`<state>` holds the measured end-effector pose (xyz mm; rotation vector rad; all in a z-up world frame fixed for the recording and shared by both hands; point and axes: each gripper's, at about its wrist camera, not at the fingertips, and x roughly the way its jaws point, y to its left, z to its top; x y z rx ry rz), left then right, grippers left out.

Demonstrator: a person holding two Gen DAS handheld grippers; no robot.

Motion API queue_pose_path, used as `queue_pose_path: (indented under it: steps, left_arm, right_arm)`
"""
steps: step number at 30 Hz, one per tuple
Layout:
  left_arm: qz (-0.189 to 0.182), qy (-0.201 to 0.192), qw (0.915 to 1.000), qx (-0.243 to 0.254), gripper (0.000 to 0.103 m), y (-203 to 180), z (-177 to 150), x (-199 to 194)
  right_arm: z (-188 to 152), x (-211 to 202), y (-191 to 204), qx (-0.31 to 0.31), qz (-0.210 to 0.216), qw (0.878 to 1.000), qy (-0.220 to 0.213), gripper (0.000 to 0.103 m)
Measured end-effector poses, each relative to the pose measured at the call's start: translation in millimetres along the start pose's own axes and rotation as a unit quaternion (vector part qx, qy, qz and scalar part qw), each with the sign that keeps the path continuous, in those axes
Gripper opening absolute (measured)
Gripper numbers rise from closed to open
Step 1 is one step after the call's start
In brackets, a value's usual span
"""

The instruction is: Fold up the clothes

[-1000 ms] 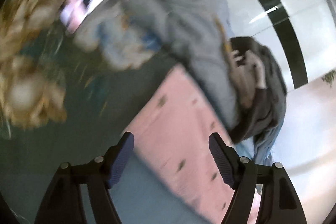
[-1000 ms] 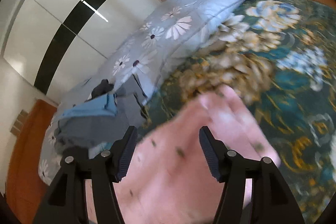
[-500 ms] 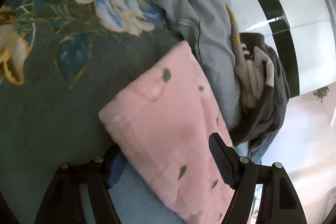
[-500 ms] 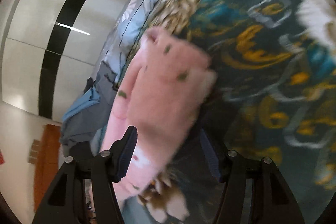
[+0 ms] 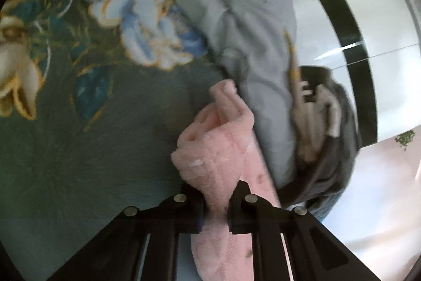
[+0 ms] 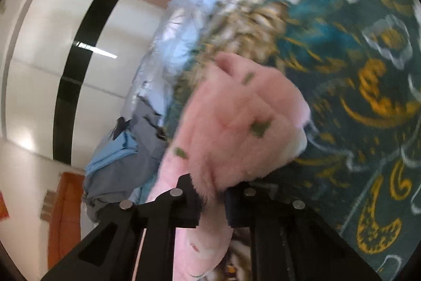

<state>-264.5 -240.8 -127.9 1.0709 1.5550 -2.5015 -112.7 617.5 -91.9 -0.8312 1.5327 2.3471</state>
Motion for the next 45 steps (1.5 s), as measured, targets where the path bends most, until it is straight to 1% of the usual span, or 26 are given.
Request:
queue_pose_path:
  steps: [5, 8, 10, 11, 14, 16, 18, 20, 22, 23, 24, 25, 26, 27, 29, 31, 32, 34, 35, 36, 37, 38, 40, 43, 44, 45]
  left_arm:
    - [-0.042, -0.027, 0.998, 0.038, 0.011, -14.9, -5.3, -58.4]
    - [-0.067, -0.044, 0.995, 0.061, 0.011, -23.9, -8.4, -93.4]
    - [-0.083, -0.054, 0.9921, 0.076, 0.011, -29.8, -10.5, -116.7]
    - [-0.088, -0.058, 0.991, 0.082, 0.011, -29.3, -12.6, -128.1]
    - [-0.054, -0.041, 0.9956, 0.065, 0.011, 29.0, -34.2, -155.9]
    - [-0.026, -0.021, 0.9987, 0.038, 0.011, 67.1, -48.7, -159.7]
    - [-0.005, -0.003, 1.0, 0.006, 0.011, 102.5, -62.9, -161.5]
    - [0.005, -0.003, 0.9999, -0.011, 0.011, 119.1, -70.2, -161.6]
    - [-0.004, 0.003, 0.9994, -0.035, 0.011, 132.9, -72.6, -158.8]
    - [-0.002, 0.006, 0.9992, -0.039, 0.011, 135.5, -72.4, -157.3]
    - [0.0, 0.013, 0.9992, -0.039, 0.012, 136.9, -72.5, -158.2]
    - [0.002, 0.019, 0.9991, -0.038, 0.016, 138.2, -72.5, -159.1]
    - [0.005, 0.023, 0.9991, -0.034, 0.017, 138.6, -71.4, -160.2]
    - [0.008, 0.034, 0.9991, -0.026, 0.021, 138.7, -69.8, -160.9]
    - [0.022, 0.038, 0.999, -0.012, 0.03, 142.1, -70.8, -169.7]
    - [0.051, 0.029, 0.9983, 0.011, 0.043, 142.5, -64.8, -180.6]
    - [0.063, 0.024, 0.9975, 0.022, 0.045, 142.8, -61.6, -185.9]
    - [0.066, 0.012, 0.9972, 0.034, 0.054, 143.8, -53.0, -194.3]
    - [0.063, 0.011, 0.9973, 0.037, 0.056, 142.9, -47.2, -194.2]
    - [0.06, 0.01, 0.9974, 0.039, 0.058, 142.1, -41.4, -194.1]
    - [0.057, 0.01, 0.9975, 0.042, 0.058, 140.9, -35.7, -193.2]
    - [0.052, 0.014, 0.9975, 0.046, 0.059, 137.7, -30.5, -188.0]
    - [0.045, 0.032, 0.9968, 0.058, 0.061, 129.1, -21.4, -169.2]
    - [0.038, 0.068, 0.9938, 0.08, 0.063, 114.0, -9.8, -131.7]
    - [0.048, 0.084, 0.9913, 0.089, 0.063, 111.4, -11.1, -118.9]
    - [0.056, 0.1, 0.9885, 0.098, 0.063, 109.4, -12.3, -107.7]
  right_arm:
    - [16.4, -44.0, 47.1, -0.069, 0.047, 0.996, -0.013, 0.011]
    - [14.0, -80.4, 51.3, -0.111, 0.077, 0.991, -0.025, 0.011]
    - [5.7, -99.0, 37.2, -0.131, 0.086, 0.987, -0.027, 0.011]
    - [0.7, -104.4, 22.9, -0.133, 0.083, 0.987, -0.021, 0.011]
    - [-16.4, -106.8, -37.3, -0.096, 0.055, 0.994, 0.015, 0.011]
    - [-28.8, -105.3, -71.4, -0.073, 0.036, 0.996, 0.036, 0.011]
    - [-38.6, -104.8, -91.4, -0.063, 0.019, 0.997, 0.048, 0.011]
    - [-42.1, -104.9, -100.6, -0.051, 0.013, 0.997, 0.053, 0.011]
    - [-43.4, -104.6, -105.9, -0.037, 0.009, 0.998, 0.056, 0.011]
    - [-43.6, -104.1, -105.7, -0.034, 0.005, 0.998, 0.059, 0.012]
    - [-43.7, -104.4, -104.1, -0.037, 0.001, 0.997, 0.061, 0.012]
    - [-43.8, -105.7, -102.2, -0.042, -0.004, 0.997, 0.063, 0.013]
    - [-43.2, -108.2, -101.0, -0.046, -0.01, 0.997, 0.063, 0.016]
    - [-42.6, -110.7, -99.8, -0.05, -0.017, 0.997, 0.064, 0.017]
    - [-41.5, -115.8, -97.3, -0.057, -0.029, 0.996, 0.066, 0.019]
    - [-40.4, -123.1, -97.9, -0.059, -0.038, 0.995, 0.067, 0.021]
    - [-40.0, -127.2, -98.5, -0.061, -0.043, 0.995, 0.067, 0.022]
    - [-39.5, -134.4, -98.7, -0.068, -0.055, 0.994, 0.064, 0.024]
    - [-39.8, -137.1, -99.0, -0.071, -0.061, 0.994, 0.064, 0.027]
    - [-40.0, -140.8, -100.1, -0.072, -0.072, 0.993, 0.061, 0.031]
    - [-39.8, -146.2, -102.6, -0.072, -0.089, 0.992, 0.054, 0.049]
    - [-38.7, -151.8, -106.0, -0.066, -0.102, 0.992, 0.046, 0.055]
    - [-34.3, -162.2, -112.3, -0.045, -0.115, 0.992, 0.032, 0.055]
    - [-32.0, -171.0, -96.8, -0.064, -0.131, 0.989, 0.014, 0.055]
    - [-32.3, -170.6, -86.8, -0.077, -0.129, 0.989, 0.013, 0.055]
    - [-34.9, -163.6, -68.2, -0.105, -0.116, 0.987, 0.02, 0.055]
